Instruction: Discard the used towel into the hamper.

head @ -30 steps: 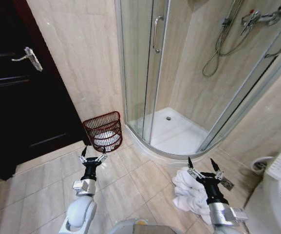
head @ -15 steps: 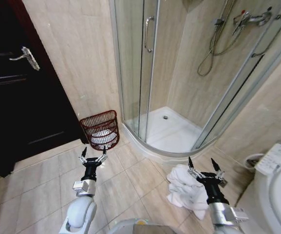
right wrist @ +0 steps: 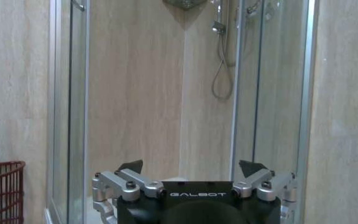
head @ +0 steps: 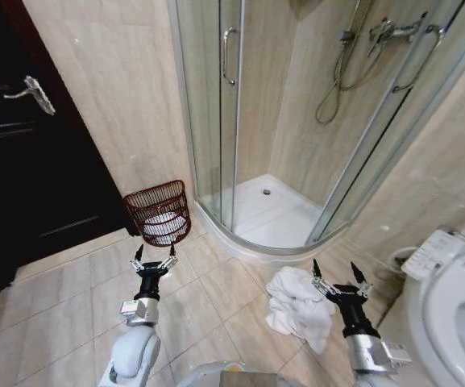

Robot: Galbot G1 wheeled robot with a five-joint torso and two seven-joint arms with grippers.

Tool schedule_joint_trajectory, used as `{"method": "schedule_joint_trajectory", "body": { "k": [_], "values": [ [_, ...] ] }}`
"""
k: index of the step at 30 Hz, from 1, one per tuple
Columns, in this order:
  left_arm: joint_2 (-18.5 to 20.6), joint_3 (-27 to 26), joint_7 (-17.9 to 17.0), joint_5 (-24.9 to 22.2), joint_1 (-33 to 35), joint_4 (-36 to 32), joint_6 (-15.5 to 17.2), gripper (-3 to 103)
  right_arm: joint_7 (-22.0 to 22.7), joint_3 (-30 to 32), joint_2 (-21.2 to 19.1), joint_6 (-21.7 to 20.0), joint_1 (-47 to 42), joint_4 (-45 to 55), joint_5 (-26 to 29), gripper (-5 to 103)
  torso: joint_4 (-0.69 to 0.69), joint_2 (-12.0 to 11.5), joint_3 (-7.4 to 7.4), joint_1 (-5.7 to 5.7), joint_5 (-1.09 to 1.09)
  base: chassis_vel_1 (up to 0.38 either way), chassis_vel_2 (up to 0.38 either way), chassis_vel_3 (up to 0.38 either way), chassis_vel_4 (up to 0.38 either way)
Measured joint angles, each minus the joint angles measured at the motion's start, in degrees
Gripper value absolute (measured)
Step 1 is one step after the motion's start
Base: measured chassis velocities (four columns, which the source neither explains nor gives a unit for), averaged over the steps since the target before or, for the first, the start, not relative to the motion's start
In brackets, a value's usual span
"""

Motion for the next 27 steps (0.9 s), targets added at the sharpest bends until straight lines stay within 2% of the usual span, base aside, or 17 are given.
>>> {"method": "schedule_joint_trajectory", "body": {
  "k": [27],
  "values": [
    [0.81, -0.03, 0.25, -0.90, -1.00, 1.02, -0.96, 100, 0.59, 0.18, 0.00, -0.87, 1.62, -1.20, -0.70, 100, 0.00, 0.00, 0.00, 0.00, 0.00, -0.056, -0.130, 0.044, 0.133]
  ]
}}
